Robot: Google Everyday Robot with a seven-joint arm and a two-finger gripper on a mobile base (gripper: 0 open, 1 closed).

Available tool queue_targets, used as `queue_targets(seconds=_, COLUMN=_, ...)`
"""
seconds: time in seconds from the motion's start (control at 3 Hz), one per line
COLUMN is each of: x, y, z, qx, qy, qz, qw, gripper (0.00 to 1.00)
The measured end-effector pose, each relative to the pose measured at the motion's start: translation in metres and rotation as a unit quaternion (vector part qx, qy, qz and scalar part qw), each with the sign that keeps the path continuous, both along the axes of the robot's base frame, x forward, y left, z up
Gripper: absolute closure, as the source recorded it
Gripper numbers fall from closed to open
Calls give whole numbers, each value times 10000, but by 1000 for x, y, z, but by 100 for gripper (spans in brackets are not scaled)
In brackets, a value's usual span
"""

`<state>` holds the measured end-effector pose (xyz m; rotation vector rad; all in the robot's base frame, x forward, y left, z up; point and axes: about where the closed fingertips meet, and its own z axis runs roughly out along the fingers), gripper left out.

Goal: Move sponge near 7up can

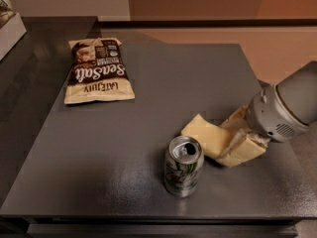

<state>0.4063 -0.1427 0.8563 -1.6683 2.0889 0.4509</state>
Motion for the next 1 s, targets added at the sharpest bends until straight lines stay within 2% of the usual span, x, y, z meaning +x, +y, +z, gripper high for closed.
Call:
queue_targets(seconds=0.67, x=-17, y=10, z=-2, qx=-7, qy=93, qz=275, qw=9996, gripper=36)
queue_targets(seconds=1.0, x=-18, y=12, z=-2, qx=-18, qy=85, qz=287, qw=9995, gripper=12)
